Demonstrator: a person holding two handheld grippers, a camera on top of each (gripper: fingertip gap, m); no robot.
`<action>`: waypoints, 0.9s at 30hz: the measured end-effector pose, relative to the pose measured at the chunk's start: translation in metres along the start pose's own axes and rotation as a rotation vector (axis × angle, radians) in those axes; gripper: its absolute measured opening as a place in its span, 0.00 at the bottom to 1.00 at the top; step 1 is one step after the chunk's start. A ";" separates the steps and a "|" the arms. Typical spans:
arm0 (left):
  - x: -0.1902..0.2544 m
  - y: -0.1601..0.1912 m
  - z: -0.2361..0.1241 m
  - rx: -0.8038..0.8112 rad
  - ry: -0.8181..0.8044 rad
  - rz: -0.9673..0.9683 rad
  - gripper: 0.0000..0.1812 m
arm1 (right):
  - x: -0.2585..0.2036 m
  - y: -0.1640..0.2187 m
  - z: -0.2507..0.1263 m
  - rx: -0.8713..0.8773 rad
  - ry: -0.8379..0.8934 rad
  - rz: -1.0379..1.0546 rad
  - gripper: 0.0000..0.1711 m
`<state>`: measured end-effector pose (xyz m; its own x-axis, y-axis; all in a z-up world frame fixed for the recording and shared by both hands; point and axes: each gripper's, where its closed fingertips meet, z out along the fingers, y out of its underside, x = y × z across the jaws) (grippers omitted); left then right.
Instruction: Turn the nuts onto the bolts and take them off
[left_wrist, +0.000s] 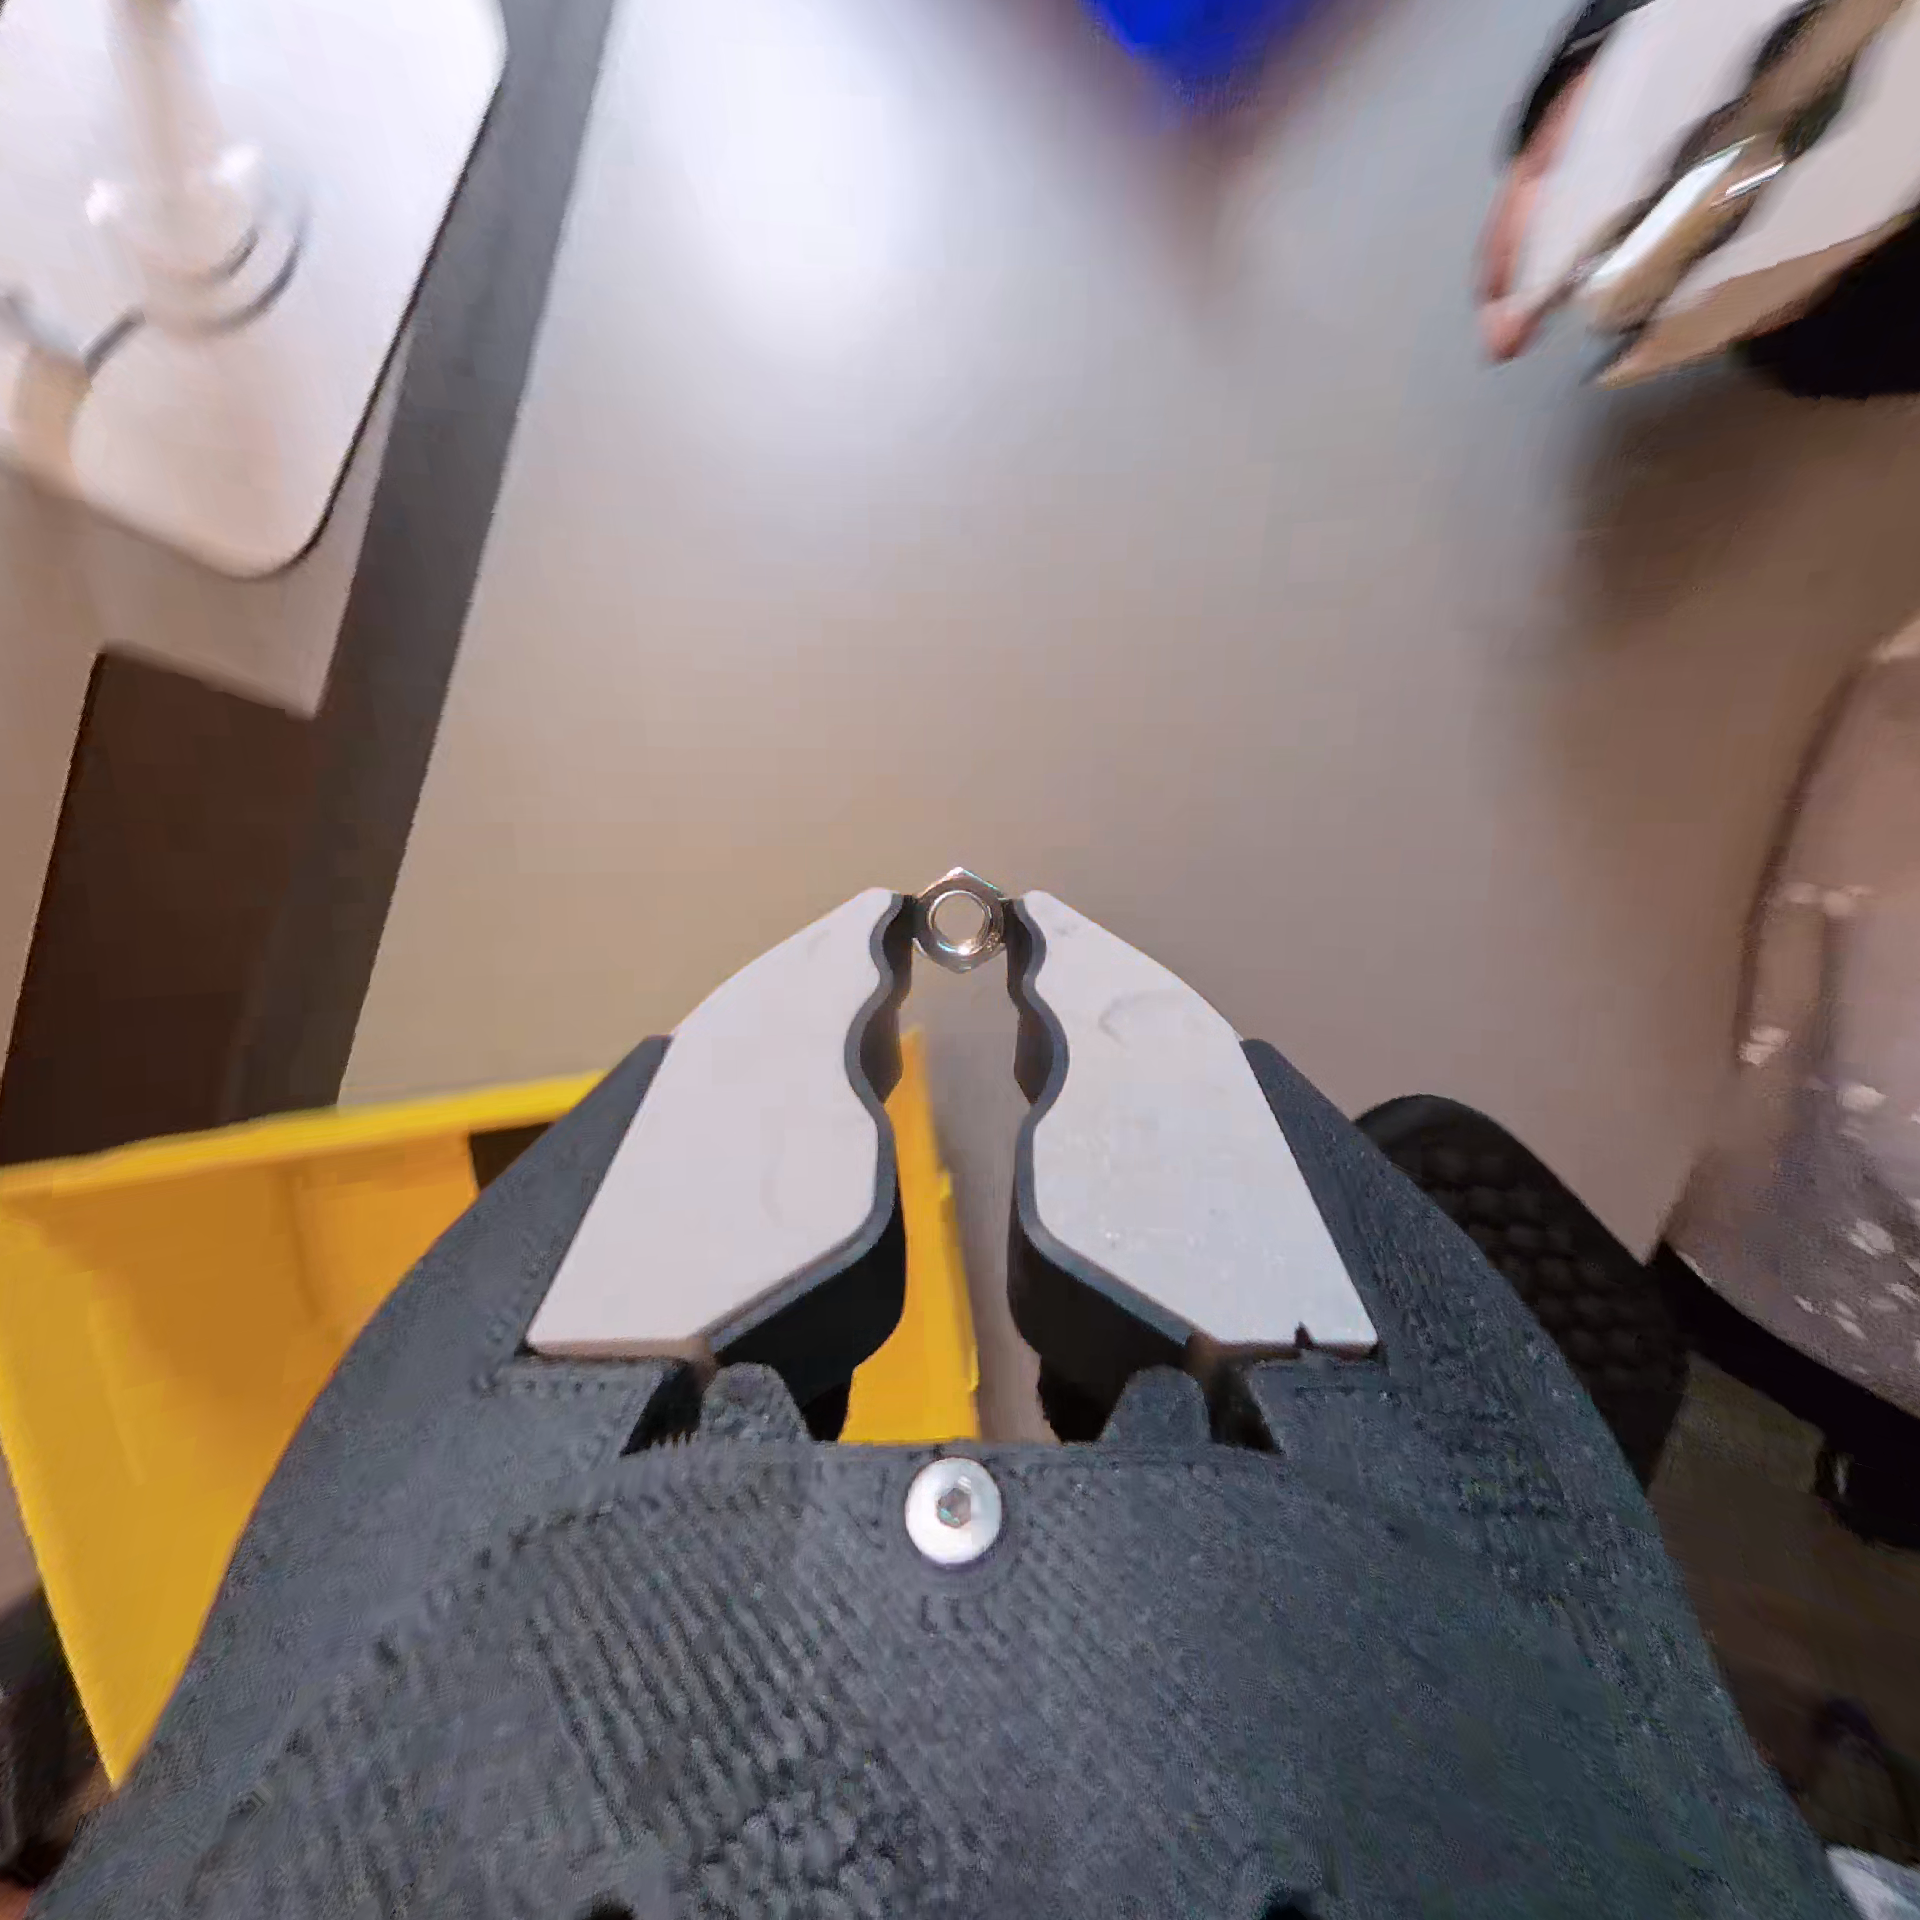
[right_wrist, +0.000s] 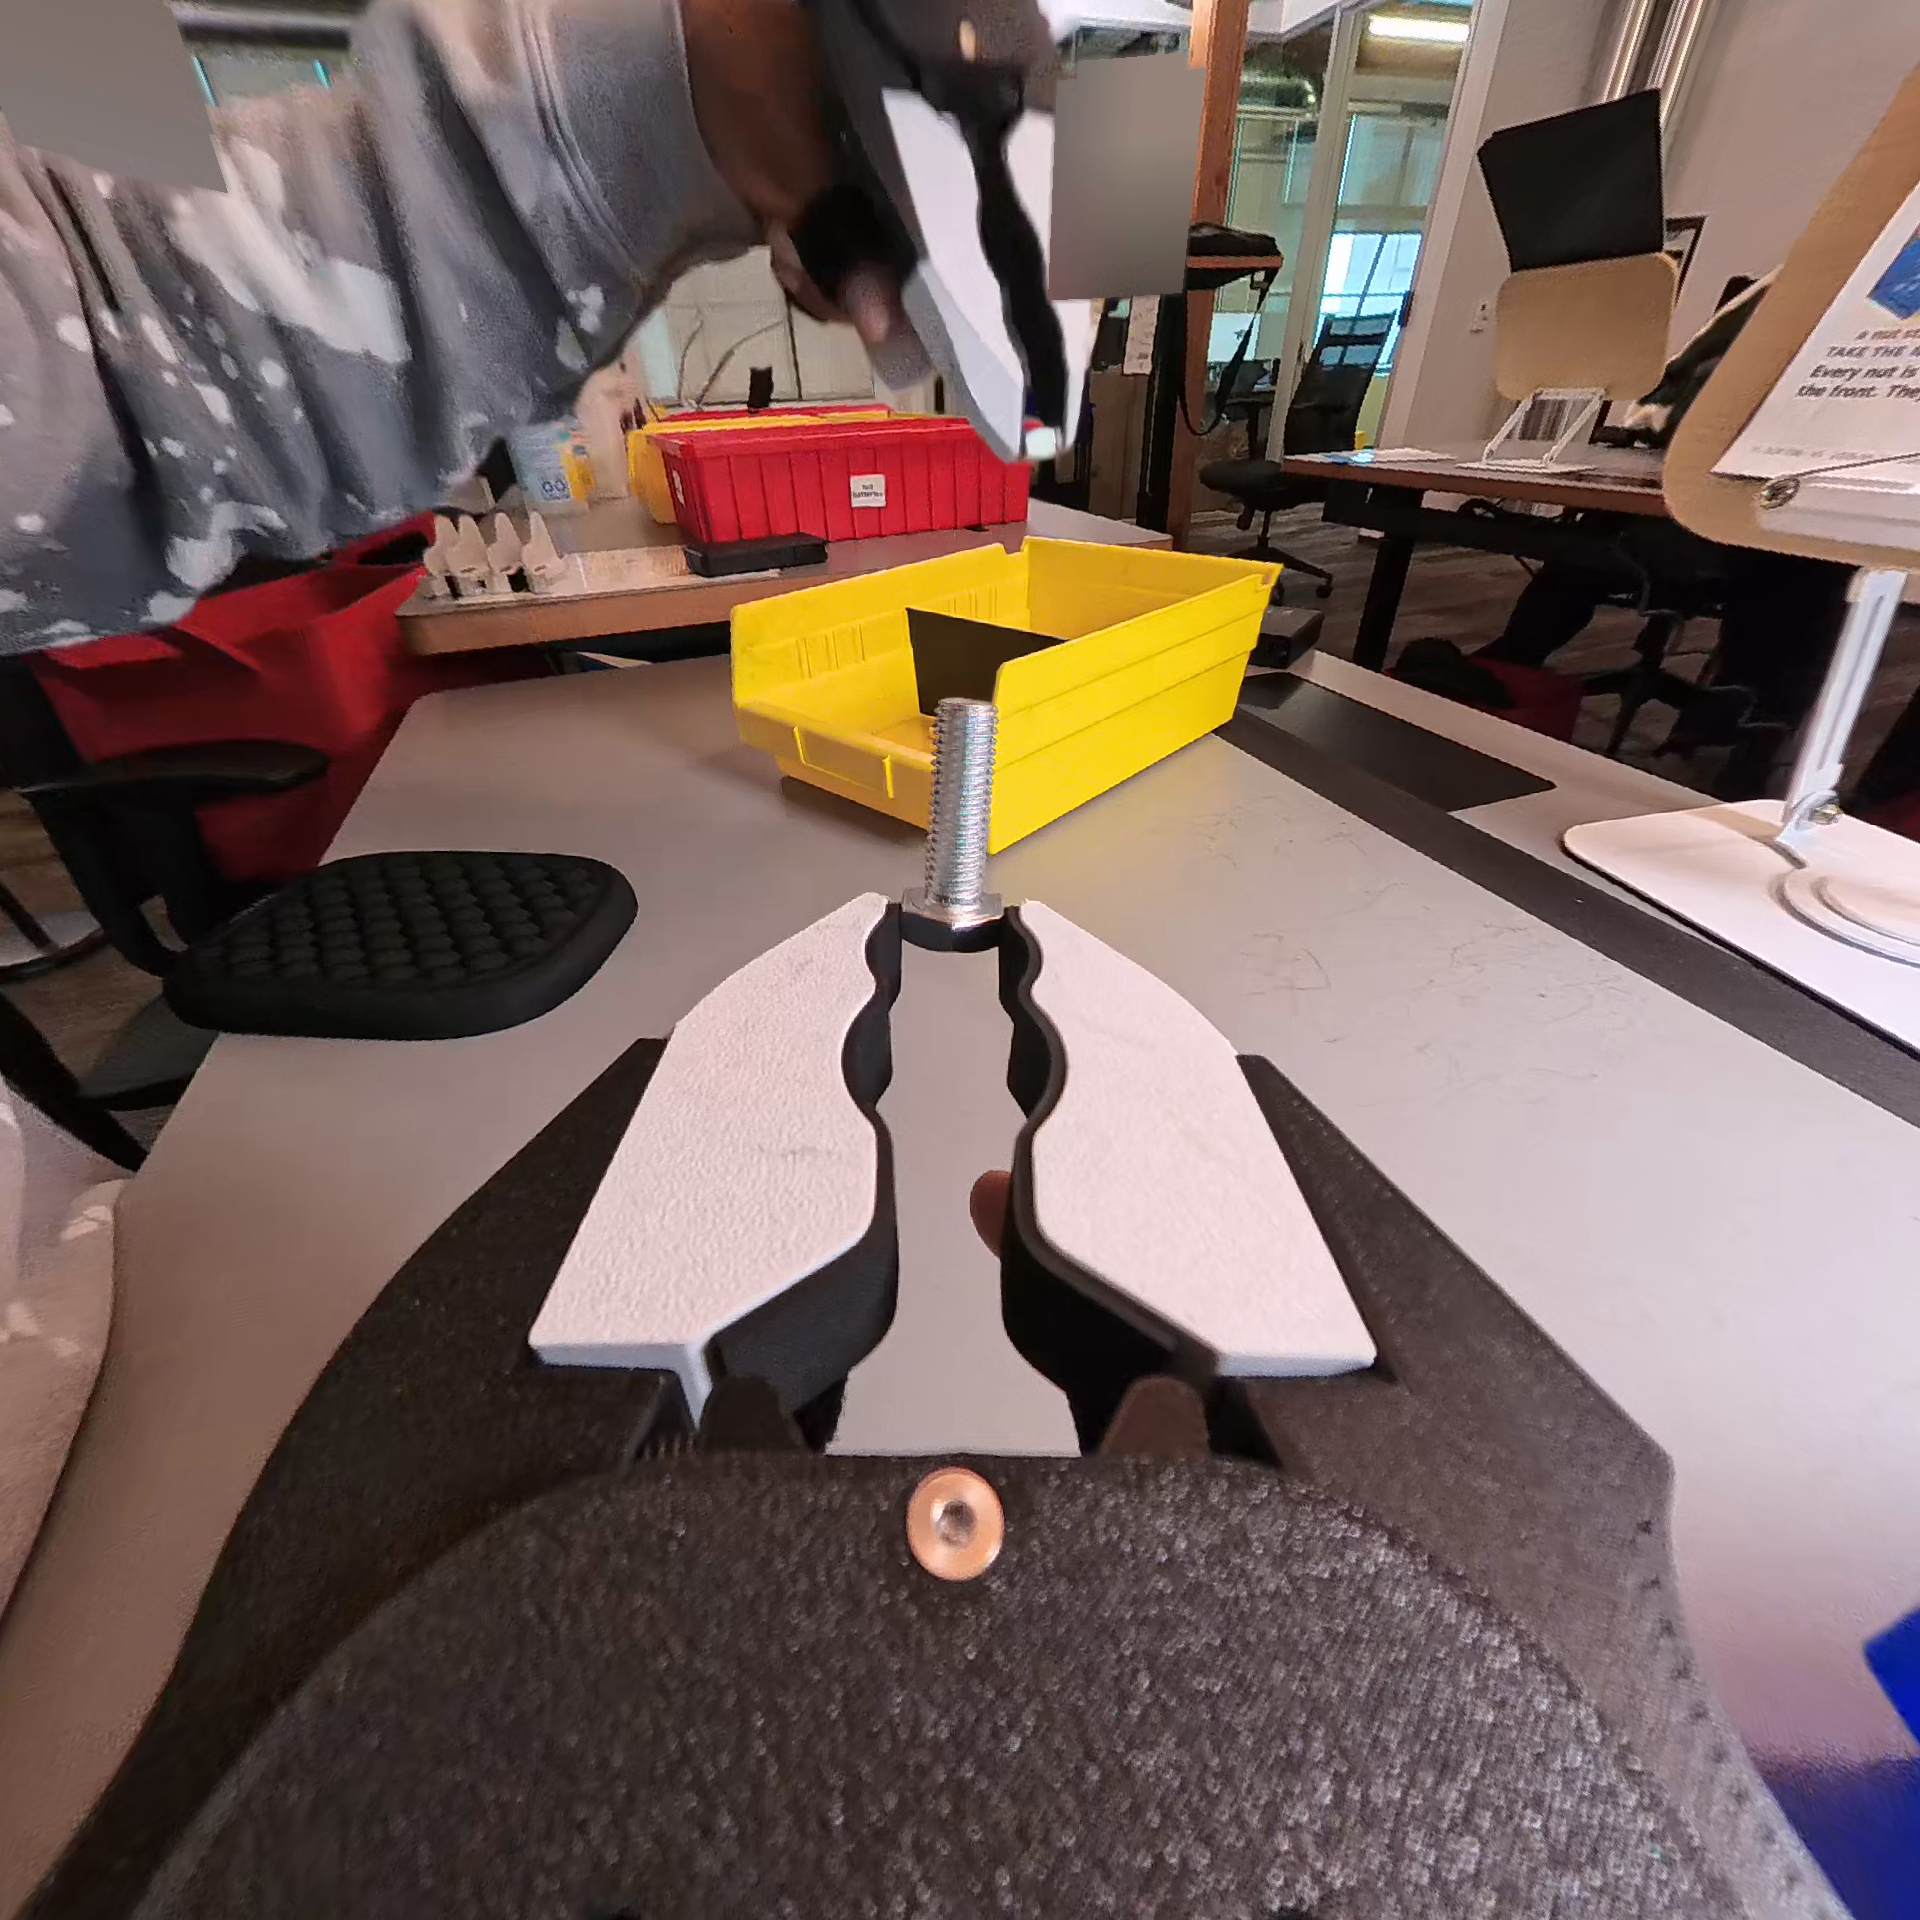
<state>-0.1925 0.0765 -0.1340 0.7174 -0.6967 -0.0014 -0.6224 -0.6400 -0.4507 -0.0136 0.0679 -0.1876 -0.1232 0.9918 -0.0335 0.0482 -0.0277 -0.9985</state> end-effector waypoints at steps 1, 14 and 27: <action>0.016 -0.014 0.001 -0.001 0.032 0.047 0.10 | -0.002 0.001 0.002 -0.004 0.000 -0.004 0.10; 0.150 -0.092 0.053 -0.036 0.279 0.387 0.10 | -0.020 0.003 0.012 0.001 0.010 -0.039 0.10; 0.157 -0.092 0.061 -0.042 0.273 0.416 0.10 | -0.026 -0.004 0.010 0.041 -0.004 -0.053 0.10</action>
<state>-0.0038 0.0456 -0.1475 0.3015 -0.9514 0.0626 -0.8543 -0.2988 -0.4252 -0.0209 0.0407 -0.1833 -0.1283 0.9915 0.0195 0.0010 0.0198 -0.9998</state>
